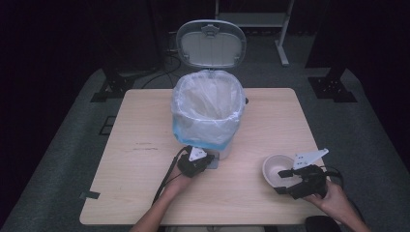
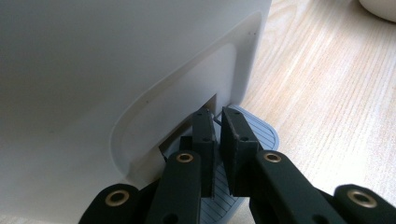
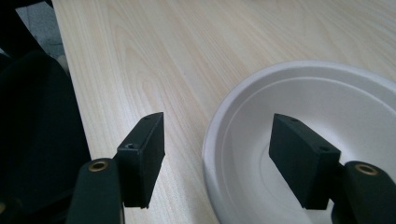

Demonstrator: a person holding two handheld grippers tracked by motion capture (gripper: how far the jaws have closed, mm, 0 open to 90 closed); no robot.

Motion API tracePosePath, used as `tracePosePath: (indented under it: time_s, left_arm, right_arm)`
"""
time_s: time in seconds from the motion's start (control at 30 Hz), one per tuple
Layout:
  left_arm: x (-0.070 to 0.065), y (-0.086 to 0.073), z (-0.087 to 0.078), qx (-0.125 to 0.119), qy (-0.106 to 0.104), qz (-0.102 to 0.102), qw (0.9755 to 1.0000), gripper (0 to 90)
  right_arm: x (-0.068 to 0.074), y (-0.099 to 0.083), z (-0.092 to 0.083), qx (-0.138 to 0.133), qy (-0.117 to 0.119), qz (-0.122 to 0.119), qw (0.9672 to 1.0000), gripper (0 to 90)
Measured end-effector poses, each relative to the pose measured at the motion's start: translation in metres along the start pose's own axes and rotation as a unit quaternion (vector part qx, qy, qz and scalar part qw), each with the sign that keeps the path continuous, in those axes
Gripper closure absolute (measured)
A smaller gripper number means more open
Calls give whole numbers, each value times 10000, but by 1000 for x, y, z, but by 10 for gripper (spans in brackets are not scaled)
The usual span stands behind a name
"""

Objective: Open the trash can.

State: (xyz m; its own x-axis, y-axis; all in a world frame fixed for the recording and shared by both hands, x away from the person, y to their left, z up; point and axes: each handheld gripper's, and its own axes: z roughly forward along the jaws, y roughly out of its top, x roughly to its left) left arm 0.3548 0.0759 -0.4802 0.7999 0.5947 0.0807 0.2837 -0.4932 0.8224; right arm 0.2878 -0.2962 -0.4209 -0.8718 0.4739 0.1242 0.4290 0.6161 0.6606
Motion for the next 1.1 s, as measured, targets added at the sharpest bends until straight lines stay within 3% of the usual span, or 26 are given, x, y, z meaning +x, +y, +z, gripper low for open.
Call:
tracePosePath:
  time_s: [0.27,0.57,0.83,1.1]
  left_arm:
    - [0,0,0,30,2,45,10000,845]
    - [0,0,0,33,2,44,10000,845]
    - [1,0,0,29,0,22,10000,839]
    - [1,0,0,13,-7,8,10000,839]
  right_arm:
    - [2,-4,13,324,-67,-173,9993,375]
    - [3,-7,23,623,-244,-413,9969,459]
    - [3,-6,28,845,-388,-638,9936,642]
    - [4,2,17,733,-504,-740,9933,755]
